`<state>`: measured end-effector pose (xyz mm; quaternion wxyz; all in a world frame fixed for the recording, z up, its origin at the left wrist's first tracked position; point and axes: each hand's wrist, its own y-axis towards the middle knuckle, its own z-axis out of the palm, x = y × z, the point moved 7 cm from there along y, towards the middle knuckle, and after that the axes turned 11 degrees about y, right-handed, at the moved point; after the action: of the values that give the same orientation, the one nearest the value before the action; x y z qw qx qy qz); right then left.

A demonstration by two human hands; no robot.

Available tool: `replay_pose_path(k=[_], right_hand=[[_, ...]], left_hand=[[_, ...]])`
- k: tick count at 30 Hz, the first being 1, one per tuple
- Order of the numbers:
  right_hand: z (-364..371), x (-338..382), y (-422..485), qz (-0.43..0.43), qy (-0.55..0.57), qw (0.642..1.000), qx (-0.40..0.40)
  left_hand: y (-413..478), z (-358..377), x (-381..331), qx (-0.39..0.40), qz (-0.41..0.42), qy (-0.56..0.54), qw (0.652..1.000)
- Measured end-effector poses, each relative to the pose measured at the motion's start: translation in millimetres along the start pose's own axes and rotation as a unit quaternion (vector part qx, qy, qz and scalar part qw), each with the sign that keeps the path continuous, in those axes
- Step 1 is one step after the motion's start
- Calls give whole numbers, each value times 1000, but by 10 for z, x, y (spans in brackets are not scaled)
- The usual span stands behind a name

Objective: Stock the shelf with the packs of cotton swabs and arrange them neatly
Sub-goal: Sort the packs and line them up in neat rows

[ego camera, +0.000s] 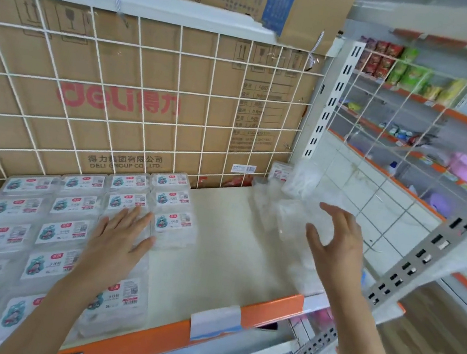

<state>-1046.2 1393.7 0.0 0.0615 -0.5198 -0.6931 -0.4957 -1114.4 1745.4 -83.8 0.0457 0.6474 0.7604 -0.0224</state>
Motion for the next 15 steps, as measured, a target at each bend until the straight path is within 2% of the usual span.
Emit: replay_pose_path(k=[3,6,9,12,15], right_hand=[[12,-316,65,40,-94,993,53],[113,-496,50,67,-119,984,112],[144,-529,63,52,-92,989,106],[158,-527,93,42,-63,992,102],[99,-537,114,49,-9,994,93]], left_hand=[[14,11,-2,2,6,-12,1000],[9,19,28,-3,14,-82,997],[-12,-118,74,-52,5,-175,983],[3,-323,-7,-129,2,-185,974],[67,-493,-327,-160,26,-235,958]])
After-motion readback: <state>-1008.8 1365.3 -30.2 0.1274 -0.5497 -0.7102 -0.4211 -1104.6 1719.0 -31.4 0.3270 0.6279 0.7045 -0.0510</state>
